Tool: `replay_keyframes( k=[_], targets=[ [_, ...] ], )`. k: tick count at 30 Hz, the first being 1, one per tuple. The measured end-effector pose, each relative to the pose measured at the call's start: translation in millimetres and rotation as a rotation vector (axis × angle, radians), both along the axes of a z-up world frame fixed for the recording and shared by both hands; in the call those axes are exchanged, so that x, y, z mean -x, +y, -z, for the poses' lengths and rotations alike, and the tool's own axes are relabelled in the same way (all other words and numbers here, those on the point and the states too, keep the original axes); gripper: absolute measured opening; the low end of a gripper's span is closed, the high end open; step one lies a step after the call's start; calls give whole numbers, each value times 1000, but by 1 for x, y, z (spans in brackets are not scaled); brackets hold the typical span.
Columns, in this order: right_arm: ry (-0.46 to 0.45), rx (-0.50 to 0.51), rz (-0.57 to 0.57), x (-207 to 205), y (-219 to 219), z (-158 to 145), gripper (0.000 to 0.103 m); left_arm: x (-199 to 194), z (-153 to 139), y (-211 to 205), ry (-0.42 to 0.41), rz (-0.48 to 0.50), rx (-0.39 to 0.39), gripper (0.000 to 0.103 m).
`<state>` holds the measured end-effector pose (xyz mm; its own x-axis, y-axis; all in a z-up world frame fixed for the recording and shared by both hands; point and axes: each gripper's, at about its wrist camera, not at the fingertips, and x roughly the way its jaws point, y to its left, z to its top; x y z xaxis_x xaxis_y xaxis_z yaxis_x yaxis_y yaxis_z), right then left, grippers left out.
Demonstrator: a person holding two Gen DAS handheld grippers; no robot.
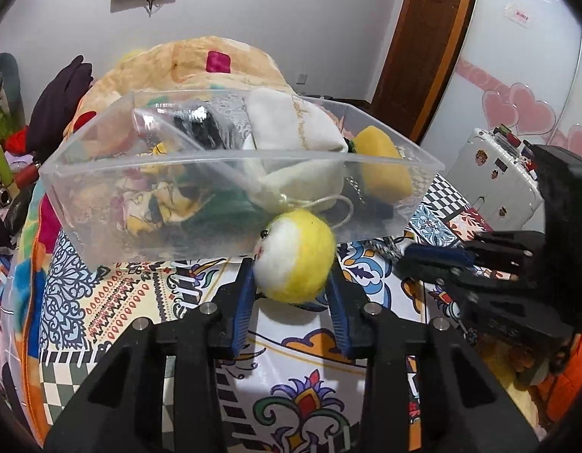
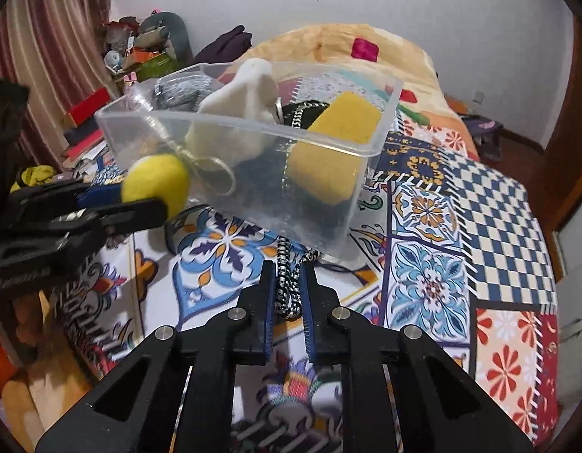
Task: Organize soft objects
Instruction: 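Grasp the yellow-white ball with the left tool while the right tool grasps the beaded cord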
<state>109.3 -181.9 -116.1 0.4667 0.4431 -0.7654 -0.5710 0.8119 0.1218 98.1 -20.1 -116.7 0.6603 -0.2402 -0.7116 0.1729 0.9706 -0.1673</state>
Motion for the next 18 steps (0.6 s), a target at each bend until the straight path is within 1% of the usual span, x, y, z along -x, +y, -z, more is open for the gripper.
replay_keyframes(
  k=[2,5,14,18],
  targets=[
    [14,-33,-19,6,-3,-2,5,-3,-1,-4,-1,7,-8,36],
    [-11,-15,-22,14,1,-6,6,-4,-3,-8,-7,14,-15,36],
    [4,-28,-19,16,-1,-10,6,16,-15,-2,-50,4,-24,36],
    [-15,-2,-23,25,-3,-11,6,24,-12,2,-41,-1,-26,36]
  ],
)
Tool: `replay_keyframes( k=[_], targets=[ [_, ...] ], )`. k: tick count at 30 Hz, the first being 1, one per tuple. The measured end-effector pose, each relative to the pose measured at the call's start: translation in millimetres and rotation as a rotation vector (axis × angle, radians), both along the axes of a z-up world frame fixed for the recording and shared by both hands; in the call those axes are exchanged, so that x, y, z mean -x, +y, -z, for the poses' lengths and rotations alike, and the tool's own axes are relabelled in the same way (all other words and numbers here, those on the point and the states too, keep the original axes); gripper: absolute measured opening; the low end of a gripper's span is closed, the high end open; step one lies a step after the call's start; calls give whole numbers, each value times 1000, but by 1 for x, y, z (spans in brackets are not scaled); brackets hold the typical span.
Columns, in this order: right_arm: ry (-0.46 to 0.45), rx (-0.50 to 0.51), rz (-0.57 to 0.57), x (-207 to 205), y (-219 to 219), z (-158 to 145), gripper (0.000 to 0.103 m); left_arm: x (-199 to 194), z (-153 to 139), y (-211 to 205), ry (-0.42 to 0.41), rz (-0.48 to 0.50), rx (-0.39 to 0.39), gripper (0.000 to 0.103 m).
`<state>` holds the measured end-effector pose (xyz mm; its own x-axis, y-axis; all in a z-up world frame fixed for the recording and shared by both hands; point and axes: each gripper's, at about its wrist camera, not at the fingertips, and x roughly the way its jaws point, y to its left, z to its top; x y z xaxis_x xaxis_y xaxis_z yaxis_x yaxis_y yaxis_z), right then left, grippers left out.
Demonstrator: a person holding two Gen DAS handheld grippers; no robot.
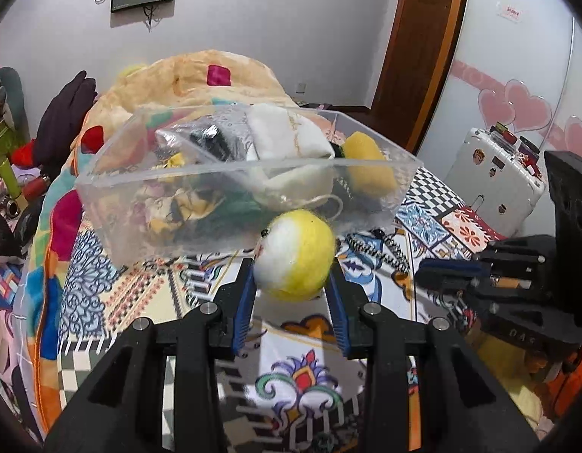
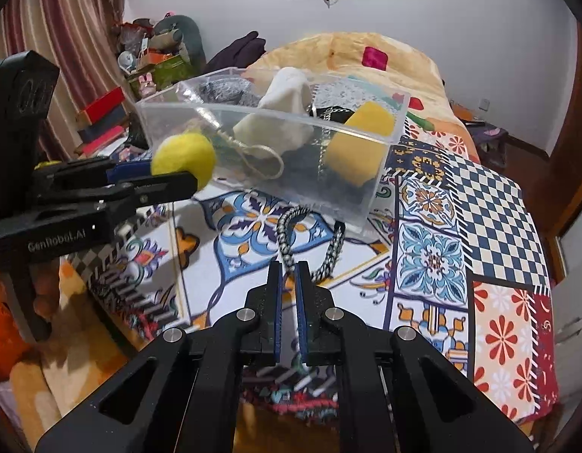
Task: Organize soft objects
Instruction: 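Grasp the yellow-white ball with the left tool while the right tool grasps the beaded cord, then carry the ball into the box with the left tool while the right tool drops the cord in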
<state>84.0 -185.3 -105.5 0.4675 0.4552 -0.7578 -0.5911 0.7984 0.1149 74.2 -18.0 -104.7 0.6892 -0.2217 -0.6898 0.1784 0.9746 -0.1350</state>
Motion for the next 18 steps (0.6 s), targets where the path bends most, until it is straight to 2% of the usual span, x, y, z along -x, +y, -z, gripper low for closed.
replay_keyframes(
  k=[5,8,14,17,18],
  targets=[
    [12,5,71,-18,-4,0,12,7,5,3,14,-9,-6,36],
    [37,30,101,-34,-1,6,13,8,8,4,21,-8,-1,36],
    [43,87,91,-42,10,16,17,9,10,5,21,-2,10,36],
    [53,74,72,-44,11,15,16,9,10,6,21,-3,16,36],
    [53,76,60,-43,12,14,11,9,11,6,21,-3,18,36]
  ],
)
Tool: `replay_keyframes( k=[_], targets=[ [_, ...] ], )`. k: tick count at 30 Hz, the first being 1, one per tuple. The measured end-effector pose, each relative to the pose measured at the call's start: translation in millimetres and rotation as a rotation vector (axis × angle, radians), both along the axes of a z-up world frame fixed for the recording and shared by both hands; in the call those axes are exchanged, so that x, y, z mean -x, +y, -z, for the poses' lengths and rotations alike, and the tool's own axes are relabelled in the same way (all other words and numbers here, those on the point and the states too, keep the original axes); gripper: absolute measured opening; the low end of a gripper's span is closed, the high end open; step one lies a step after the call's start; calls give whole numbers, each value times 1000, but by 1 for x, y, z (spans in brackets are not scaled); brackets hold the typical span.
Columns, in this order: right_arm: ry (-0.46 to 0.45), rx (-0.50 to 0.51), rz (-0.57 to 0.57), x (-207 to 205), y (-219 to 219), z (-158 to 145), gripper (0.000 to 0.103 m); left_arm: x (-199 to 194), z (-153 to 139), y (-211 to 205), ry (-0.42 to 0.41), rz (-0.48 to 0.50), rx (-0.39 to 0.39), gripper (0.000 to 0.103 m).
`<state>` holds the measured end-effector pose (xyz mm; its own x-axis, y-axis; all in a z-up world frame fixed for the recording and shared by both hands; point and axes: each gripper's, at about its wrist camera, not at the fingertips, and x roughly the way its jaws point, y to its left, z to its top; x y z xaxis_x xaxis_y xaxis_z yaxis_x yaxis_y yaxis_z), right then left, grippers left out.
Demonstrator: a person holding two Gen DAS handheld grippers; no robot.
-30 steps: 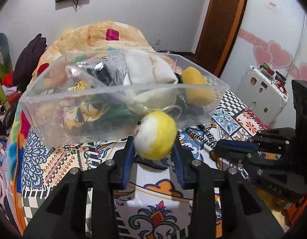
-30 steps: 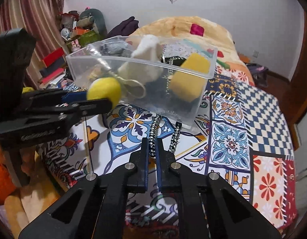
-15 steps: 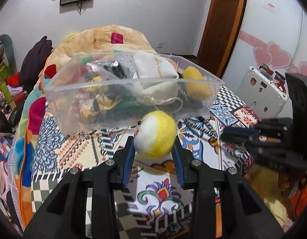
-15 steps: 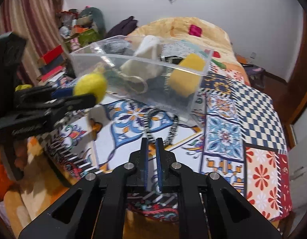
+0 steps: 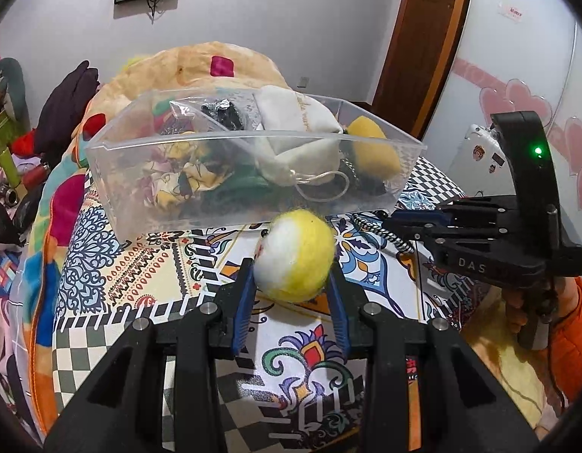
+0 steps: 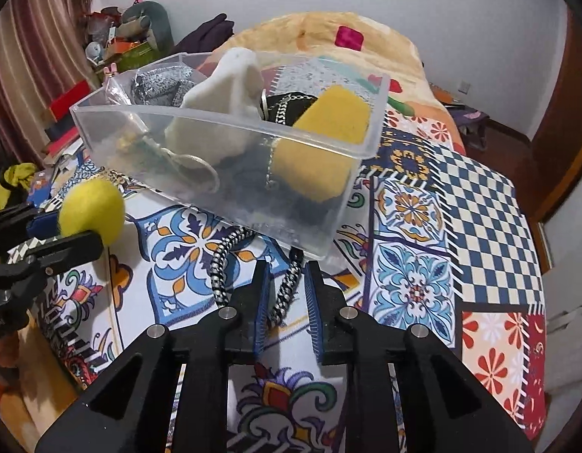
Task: Organize soft objects
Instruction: 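Carry the ball into the box with the left tool while the right tool drops the cord in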
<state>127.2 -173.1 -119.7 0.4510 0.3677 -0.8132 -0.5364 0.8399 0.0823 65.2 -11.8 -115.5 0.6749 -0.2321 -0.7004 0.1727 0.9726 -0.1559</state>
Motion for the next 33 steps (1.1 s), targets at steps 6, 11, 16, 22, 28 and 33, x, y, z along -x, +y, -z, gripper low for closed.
replay_keyframes(
  k=[6,11,16,22,28,33],
  targets=[
    [-27,-2,-81,15,6,-1,7,-13,-2,-5,12,28,14,36],
    [-28,-25,-126,27,9,-1,7,-27,-4,-14,1,31,-7,36],
    [-12,-59,-161,37,9,0,7,-44,-4,-12,33,26,32,36],
    [-32,-28,-160,45,13,-2,6,-43,-3,-13,30,28,27,36],
    [-73,-35,-92,33,4,-12,6,-23,-8,-1,13,13,43,36],
    [-127,-23,-71,37,0,-20,6,-4,-16,6,-17,-12,28,36]
  ],
)
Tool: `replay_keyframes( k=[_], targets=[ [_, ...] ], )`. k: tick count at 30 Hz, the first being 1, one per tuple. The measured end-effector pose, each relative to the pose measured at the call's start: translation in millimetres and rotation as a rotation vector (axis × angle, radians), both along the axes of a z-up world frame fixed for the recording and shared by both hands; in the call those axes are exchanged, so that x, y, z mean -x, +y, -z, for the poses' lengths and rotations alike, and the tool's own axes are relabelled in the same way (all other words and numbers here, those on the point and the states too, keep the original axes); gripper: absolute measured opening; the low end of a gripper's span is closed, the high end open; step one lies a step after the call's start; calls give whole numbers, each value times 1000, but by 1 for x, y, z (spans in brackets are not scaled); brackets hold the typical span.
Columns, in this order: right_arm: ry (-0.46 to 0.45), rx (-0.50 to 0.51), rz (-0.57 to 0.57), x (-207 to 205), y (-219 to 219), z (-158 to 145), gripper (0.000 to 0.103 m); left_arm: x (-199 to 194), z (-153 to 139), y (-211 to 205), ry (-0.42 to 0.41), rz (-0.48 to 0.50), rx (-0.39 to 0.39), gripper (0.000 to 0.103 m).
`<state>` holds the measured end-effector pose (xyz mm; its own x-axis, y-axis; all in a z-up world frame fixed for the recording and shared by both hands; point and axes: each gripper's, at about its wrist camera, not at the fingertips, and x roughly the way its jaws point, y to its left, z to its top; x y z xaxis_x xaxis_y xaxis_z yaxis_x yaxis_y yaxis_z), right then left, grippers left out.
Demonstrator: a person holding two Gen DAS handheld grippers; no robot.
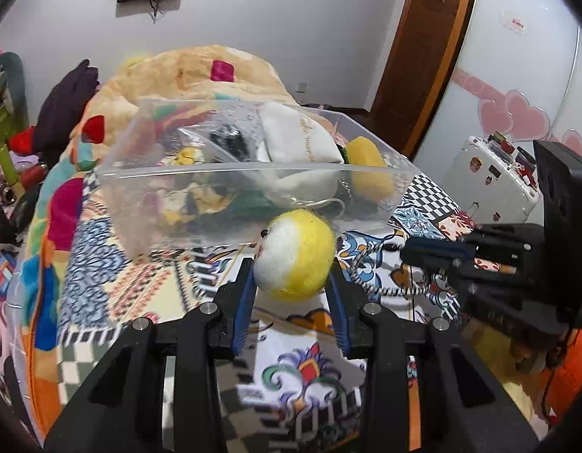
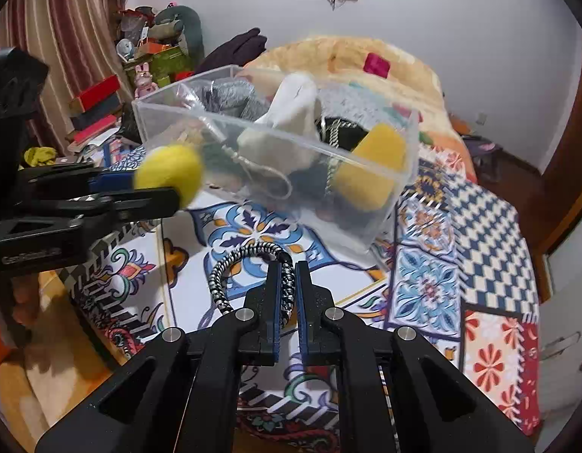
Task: Organize soft objects
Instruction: 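Carry the ball into the box with the left tool while the right tool drops the cord in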
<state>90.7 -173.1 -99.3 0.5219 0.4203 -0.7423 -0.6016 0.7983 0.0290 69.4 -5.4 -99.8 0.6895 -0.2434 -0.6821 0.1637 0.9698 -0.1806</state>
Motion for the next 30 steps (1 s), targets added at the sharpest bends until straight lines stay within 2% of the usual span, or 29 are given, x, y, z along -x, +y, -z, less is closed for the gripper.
replay_keyframes(
  k=[6,12,15,18,20,22,26,30],
  targets=[
    [-8,40,-13,1,6,-1,7,14,-12,7,-41,-16,-6,36],
    [42,81,-11,-2,5,15,10,19,-15,9,-50,-18,-9,36],
    [52,71,9,-4,0,17,20,20,-14,7,-51,-15,-14,36],
    [60,52,9,-5,-5,19,21,19,-13,5,-47,-12,-17,36],
    [60,42,2,-6,-6,19,21,18,-12,4,-45,-12,-21,36],
    [66,21,-4,-4,-5,20,7,18,-12,4,-45,-14,-24,36],
    [45,15,-11,0,-1,18,6,18,-17,6,-65,-26,-38,36],
    [-5,-29,-8,5,-2,2,6,17,-27,13,-104,-49,-53,36]
  ],
)
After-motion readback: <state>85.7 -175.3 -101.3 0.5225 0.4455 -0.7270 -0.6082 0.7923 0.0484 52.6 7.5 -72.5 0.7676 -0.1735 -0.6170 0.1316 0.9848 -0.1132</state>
